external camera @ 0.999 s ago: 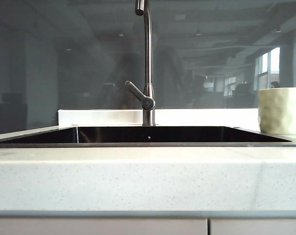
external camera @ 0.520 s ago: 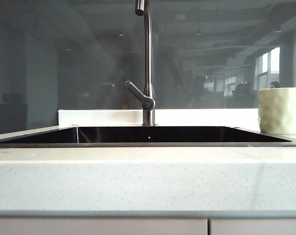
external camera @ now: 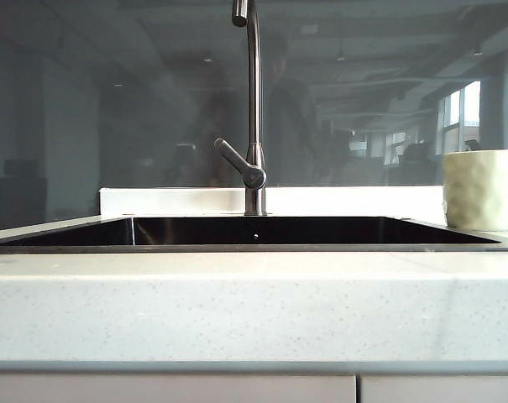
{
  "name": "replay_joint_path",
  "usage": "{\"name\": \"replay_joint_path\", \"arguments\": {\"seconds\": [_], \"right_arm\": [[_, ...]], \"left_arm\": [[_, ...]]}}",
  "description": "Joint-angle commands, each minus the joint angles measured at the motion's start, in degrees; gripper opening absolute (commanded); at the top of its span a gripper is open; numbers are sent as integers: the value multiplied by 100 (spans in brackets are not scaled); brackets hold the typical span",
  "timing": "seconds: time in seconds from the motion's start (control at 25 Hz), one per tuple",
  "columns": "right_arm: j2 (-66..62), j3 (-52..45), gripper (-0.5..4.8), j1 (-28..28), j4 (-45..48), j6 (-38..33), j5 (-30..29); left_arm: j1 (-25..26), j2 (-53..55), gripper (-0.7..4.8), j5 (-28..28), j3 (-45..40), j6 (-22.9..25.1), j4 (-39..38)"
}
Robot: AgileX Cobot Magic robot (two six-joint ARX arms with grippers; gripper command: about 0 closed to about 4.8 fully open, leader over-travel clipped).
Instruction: Pick up the mug next to the sink, go to the faucet to get some water, pour the water into the sink, and finally put the mug back to its place.
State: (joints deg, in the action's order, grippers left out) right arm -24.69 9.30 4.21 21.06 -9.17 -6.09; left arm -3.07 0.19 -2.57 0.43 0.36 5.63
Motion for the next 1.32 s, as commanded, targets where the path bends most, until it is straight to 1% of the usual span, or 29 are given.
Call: {"name": "replay_joint_path", "arguments": {"seconds": [0.04,0.4,0.52,0.6,0.72,0.88,0.96,1.08,1.16,1.32], "right_arm": [[0,11,-5,-2,101,22,-7],[-2,11,-5,0,101,22,-7],[59,-9,-6,-9,87,39,136],[481,-164,-6,-7,-96,44,31],[1311,-496,-5,-31,-411,48,79],[2430,-870,-6,-269,-774,37,-44],[2479,-925,-6,-308,-802,61,-55],[2479,-925,-6,-343,-1029,118,426],[2479,-925,-6,-490,-1189,295,444],[2479,-925,-6,-938,-1469,330,446]], "left_arm": [[11,4,-2,22,15,-17,35],[11,4,-3,22,15,-17,35],[11,4,-2,22,15,-17,35],[11,4,-2,22,15,-17,35],[11,4,-2,20,15,-17,28],[11,4,-3,22,15,-17,20],[11,4,-3,22,15,-17,0],[11,4,-2,26,15,-17,-48],[11,4,-2,20,15,-17,-46],[11,4,-2,22,15,-17,-48]]}}
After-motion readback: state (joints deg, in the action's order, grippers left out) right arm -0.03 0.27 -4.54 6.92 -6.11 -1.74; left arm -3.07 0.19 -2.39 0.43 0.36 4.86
